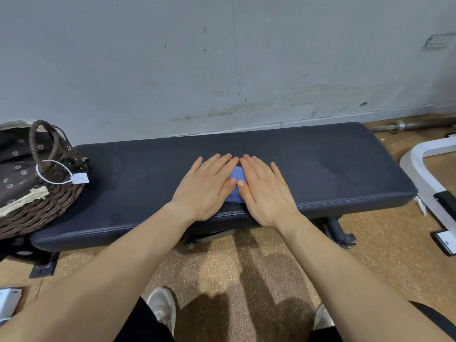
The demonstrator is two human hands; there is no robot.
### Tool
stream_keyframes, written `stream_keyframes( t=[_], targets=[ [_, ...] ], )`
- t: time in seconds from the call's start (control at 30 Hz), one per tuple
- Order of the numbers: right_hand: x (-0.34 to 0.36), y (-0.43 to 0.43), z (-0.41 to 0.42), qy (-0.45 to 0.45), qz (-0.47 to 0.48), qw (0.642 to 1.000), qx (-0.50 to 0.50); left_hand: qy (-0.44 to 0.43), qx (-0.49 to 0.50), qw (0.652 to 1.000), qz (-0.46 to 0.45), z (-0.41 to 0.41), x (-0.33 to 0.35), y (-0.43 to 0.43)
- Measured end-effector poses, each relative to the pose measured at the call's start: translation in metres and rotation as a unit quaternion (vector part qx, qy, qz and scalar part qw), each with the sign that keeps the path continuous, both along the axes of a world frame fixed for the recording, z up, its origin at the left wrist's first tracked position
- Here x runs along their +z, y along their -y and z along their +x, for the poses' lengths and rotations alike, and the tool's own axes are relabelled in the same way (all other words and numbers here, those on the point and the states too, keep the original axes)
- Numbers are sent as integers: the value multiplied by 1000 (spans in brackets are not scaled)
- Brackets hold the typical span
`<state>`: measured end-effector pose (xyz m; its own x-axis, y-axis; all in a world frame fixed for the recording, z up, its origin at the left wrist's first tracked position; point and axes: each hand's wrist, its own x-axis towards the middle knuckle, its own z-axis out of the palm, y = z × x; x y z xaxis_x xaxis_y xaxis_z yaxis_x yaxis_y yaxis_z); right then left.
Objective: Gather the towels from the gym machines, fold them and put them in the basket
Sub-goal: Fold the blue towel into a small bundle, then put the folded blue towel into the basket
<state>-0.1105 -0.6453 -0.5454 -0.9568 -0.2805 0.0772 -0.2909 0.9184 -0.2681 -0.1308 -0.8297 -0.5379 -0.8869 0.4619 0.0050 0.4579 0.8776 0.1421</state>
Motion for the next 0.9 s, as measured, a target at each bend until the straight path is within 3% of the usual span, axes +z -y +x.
stream_keyframes(
  t=[0.1, 0.23, 0.43, 0.57, 0.7, 0.9],
  targets=[
    [6, -1, 2, 12, -5, 1000, 8, 16, -2, 1000, 15, 0, 2, 0],
    [27, -6, -3, 107, 1, 994, 25, 83, 0, 992, 91, 1, 13, 6],
    [65, -5, -11, 207, 14, 978, 3, 157, 83, 984, 30, 11, 50, 6],
    [81, 7, -5, 227, 27, 973, 23, 191, 115, 974, -29, 26, 74, 7],
    [101, 13, 1, 261, 27, 962, 73, 247, 157, 950, 110, 49, 86, 37],
    [138, 46, 6, 268, -137, 945, 126, 203, 241, 907, 279, 92, 128, 101]
  ],
)
